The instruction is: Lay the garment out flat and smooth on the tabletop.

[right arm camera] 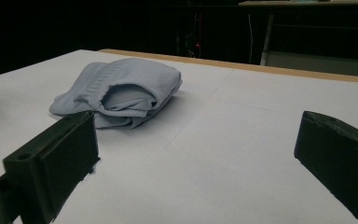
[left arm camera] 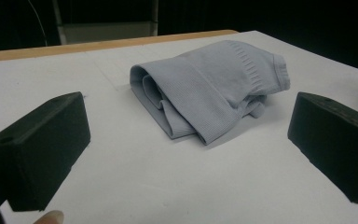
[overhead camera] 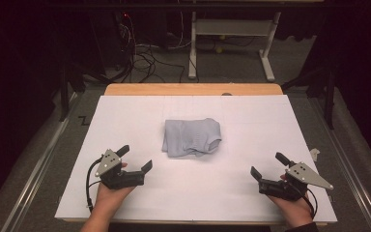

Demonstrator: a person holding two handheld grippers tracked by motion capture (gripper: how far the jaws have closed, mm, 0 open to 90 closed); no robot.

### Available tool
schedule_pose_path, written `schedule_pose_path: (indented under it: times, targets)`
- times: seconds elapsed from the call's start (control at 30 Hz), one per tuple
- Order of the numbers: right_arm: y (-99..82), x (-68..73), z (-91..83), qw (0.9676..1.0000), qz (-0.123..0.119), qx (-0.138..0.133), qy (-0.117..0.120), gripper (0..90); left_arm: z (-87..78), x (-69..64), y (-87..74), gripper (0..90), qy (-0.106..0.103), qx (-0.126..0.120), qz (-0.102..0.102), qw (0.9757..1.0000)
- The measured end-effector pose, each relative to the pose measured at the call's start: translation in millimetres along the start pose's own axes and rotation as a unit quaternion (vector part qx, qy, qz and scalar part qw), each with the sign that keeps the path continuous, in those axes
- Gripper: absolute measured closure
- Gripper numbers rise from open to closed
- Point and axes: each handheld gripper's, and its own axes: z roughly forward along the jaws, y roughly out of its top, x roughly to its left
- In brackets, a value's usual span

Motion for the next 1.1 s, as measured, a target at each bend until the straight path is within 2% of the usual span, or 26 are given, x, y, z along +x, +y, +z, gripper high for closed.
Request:
schedule_pose_path:
  times: [0.17,0.3,0.43,0.6,0.7,0.9,1.0,1.1]
  targets:
    - [-0.3,1.2,-0.4,1.0,-0.003,0.0,0.004,0.3,-1.2,-0.6,0.9,0.0,0.004,-0.004,-0.003,1.0]
    - [2.0,1.9,-2.2,1.0,-0.008,-0.004,0.001,0.3,-0.4,0.0,0.4,0.0,0.003,0.001,0.002,1.0]
    - [0.7,4.5,-3.1,0.9999,-0.011,0.002,0.0,0.3,-2.3,0.6,1.2,0.0,-0.001,-0.005,-0.003,1.0]
    - [1.0,5.4,-3.8,1.0,-0.008,0.0,-0.004,0.3,-1.7,2.6,0.8,0.0,-0.005,0.0,-0.009,1.0]
    - [-1.1,9.0,-0.4,0.9999,-0.01,0.008,0.002,0.3,-1.4,3.1,0.8,0.0,-0.001,-0.009,-0.007,0.9999]
    - [-1.2,15.1,4.1,0.9996,-0.018,0.016,0.013,0.3,0.6,2.7,0.2,0.0,-0.002,0.001,-0.008,1.0]
    - [-1.5,24.0,13.7,0.9985,-0.028,0.043,0.021,0.3,0.9,1.8,0.0,0.0,-0.004,0.003,-0.009,0.9999]
    - [-1.3,28.9,20.1,0.9977,-0.034,0.052,0.026,0.3,1.0,1.1,-0.7,0.0,-0.006,0.002,-0.006,1.0]
